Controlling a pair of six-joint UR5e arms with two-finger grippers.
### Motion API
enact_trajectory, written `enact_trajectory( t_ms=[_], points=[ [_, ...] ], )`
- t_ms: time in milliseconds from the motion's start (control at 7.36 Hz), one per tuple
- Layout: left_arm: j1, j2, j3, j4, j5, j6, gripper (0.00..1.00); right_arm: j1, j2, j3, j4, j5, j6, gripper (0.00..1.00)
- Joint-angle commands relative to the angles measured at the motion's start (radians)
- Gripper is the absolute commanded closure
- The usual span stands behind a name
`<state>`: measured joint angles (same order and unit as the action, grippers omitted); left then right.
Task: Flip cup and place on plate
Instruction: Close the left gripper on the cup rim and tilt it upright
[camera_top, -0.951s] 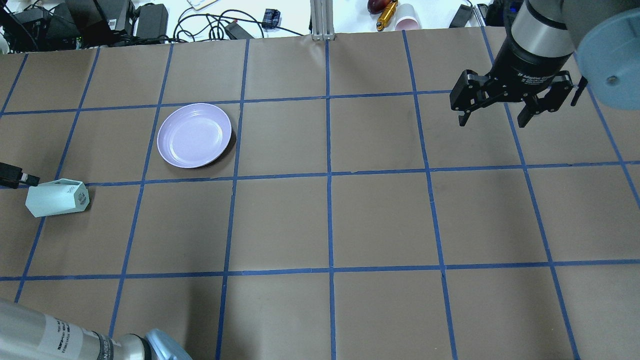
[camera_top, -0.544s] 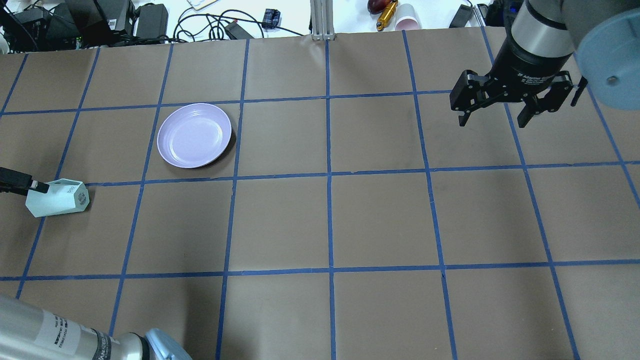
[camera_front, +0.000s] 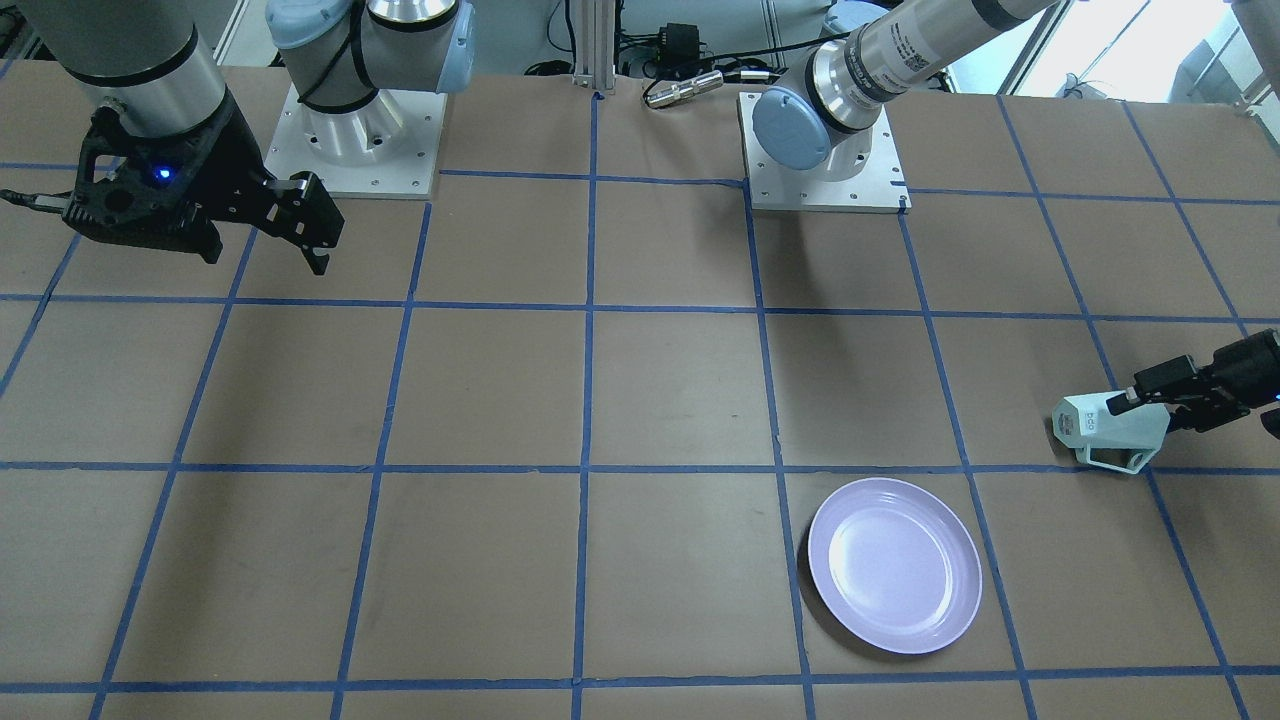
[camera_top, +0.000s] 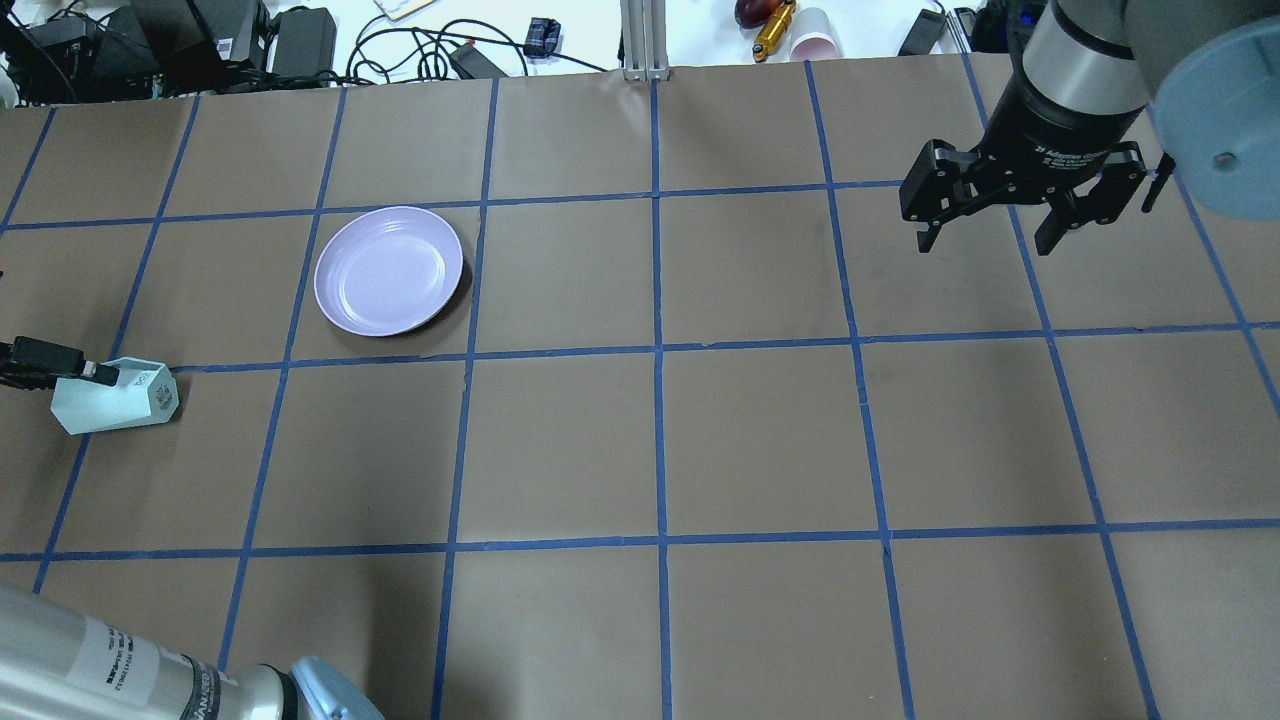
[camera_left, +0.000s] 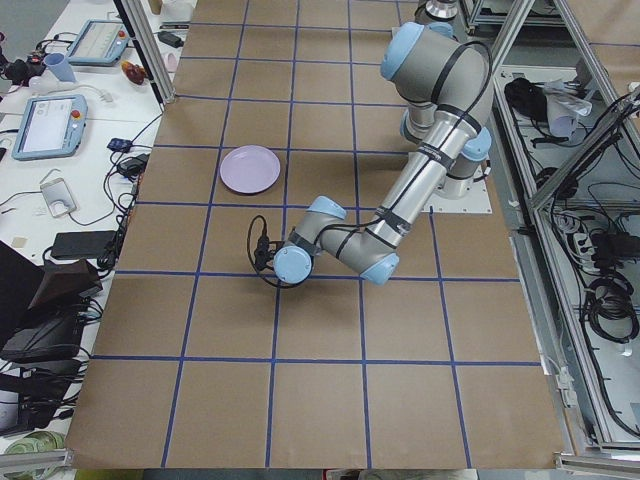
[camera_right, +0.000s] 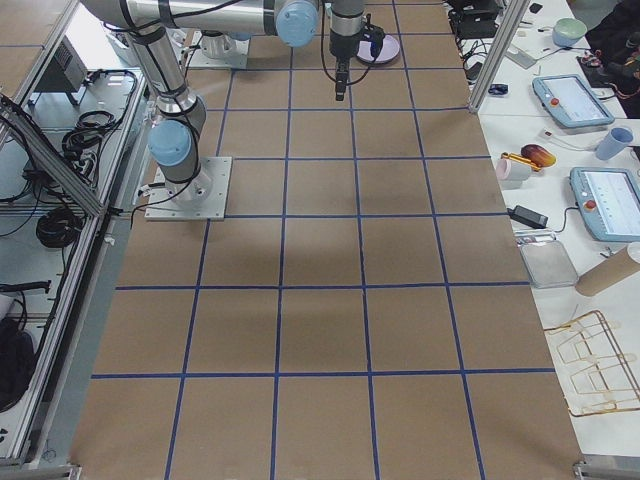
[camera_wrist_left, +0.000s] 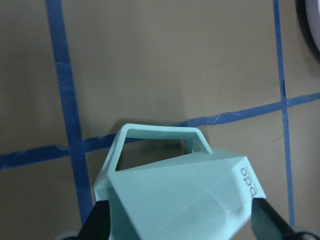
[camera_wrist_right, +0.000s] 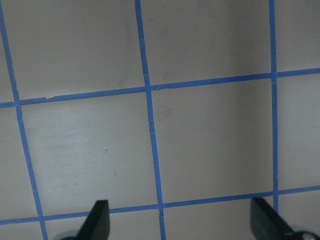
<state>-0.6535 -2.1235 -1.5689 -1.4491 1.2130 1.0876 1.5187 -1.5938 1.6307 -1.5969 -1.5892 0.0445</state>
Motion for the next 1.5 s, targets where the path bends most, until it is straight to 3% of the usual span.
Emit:
enact_trajectory(
  t_ms=[0,136,1359],
  points=[
    [0.000,0.000,0.001,-0.031,-0.009,-0.006,0.84,0.000,0.000,0.000,0.000,0.000,0.000,0.00],
    [-0.002,0.010,0.007,-0.036,-0.009,-0.006,1.00,0.000,0.000,0.000,0.000,0.000,0.000,0.00],
    [-0.081,0.118,0.049,-0.039,0.046,-0.101,1.00,0.000,0.000,0.000,0.000,0.000,0.000,0.00]
  ],
)
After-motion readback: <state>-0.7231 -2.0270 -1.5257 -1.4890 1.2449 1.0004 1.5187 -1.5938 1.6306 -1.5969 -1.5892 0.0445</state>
